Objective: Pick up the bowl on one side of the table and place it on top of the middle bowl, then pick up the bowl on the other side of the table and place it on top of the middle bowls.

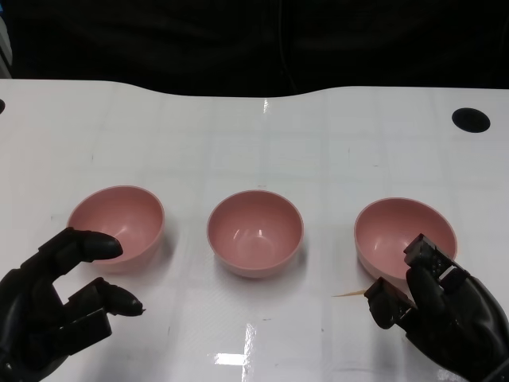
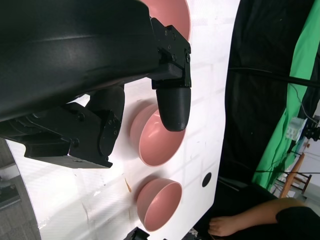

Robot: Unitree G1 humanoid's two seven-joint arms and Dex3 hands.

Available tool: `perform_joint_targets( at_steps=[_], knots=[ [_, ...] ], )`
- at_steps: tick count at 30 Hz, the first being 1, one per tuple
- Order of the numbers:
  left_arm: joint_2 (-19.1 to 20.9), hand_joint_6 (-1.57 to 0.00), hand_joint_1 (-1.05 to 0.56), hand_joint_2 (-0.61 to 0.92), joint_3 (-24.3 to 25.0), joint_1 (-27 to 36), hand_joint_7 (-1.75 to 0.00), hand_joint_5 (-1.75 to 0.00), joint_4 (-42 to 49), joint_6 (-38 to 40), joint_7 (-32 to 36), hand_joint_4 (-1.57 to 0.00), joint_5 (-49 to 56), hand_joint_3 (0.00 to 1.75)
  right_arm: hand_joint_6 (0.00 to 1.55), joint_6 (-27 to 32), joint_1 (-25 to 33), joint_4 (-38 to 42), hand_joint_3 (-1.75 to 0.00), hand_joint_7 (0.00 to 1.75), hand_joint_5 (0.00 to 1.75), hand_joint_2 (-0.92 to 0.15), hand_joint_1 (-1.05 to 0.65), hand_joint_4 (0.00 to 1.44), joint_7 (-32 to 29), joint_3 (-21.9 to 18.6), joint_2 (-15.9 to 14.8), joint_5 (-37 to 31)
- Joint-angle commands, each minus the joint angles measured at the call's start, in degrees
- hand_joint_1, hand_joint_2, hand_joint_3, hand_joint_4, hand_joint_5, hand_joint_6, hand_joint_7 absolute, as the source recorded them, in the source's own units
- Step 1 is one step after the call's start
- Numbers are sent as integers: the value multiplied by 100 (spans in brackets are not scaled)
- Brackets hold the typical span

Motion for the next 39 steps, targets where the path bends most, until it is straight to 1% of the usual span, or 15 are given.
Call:
perform_joint_targets(
  at_steps=[1, 10, 31, 35, 39],
  knots=[
    [70, -28, 32, 92, -4, 41, -175, -175, -34, -75, -16, -62, 77, 142, 64, -81, 24, -29, -115, 165, 175, -62, -11, 80, 37, -30, -58, -17],
    [35, -28, 31, 92, 35, 30, -175, -175, -42, -26, 6, -62, 16, 143, 63, -48, 45, -100, -117, 167, 175, -60, -11, 80, -46, -25, -20, -1],
    [46, -26, 32, 92, 24, 8, -175, -175, -83, 66, 94, -61, 43, 142, 64, -47, 16, -40, -117, 165, 175, -59, -10, 80, -37, -45, -11, 21],
    [62, -25, 32, 92, 19, 19, -175, -175, -83, 53, 49, -60, 34, 142, 65, -35, 7, -48, -118, 166, 175, -59, -12, 81, -10, -21, -70, -21],
    [56, -25, 32, 92, 12, 27, -175, -175, -74, 17, 37, -60, 52, 143, 64, -33, 20, -66, -118, 167, 175, -58, -11, 81, -25, -28, -61, -15]
  ],
)
